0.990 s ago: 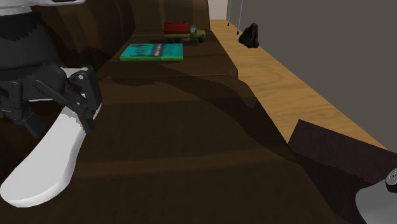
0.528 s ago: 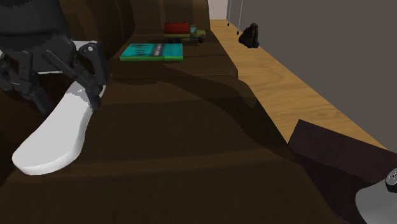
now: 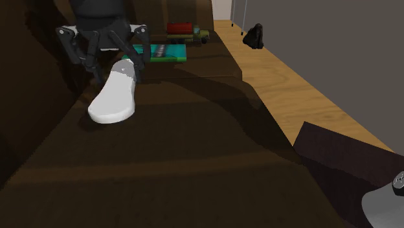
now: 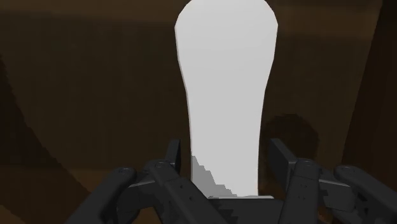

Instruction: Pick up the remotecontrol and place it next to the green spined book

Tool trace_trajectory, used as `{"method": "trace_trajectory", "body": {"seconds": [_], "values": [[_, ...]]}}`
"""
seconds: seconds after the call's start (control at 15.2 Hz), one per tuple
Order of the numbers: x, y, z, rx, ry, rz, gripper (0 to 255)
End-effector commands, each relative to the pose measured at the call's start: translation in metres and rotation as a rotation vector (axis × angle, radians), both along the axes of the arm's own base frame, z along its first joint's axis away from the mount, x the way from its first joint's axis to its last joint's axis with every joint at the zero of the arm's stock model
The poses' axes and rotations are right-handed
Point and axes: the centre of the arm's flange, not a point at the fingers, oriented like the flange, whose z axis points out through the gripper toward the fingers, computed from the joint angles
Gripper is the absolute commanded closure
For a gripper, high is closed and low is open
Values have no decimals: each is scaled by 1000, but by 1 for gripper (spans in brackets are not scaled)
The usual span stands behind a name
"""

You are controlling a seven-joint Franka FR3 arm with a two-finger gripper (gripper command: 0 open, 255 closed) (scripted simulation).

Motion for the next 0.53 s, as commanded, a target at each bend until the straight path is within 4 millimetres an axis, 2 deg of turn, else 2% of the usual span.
{"method": "trace_trajectory", "body": {"seconds": [0.0, 0.46], "values": [[4, -28, -1, 0, -1, 1, 255], [23, -118, -1, 0, -1, 1, 255]]}}
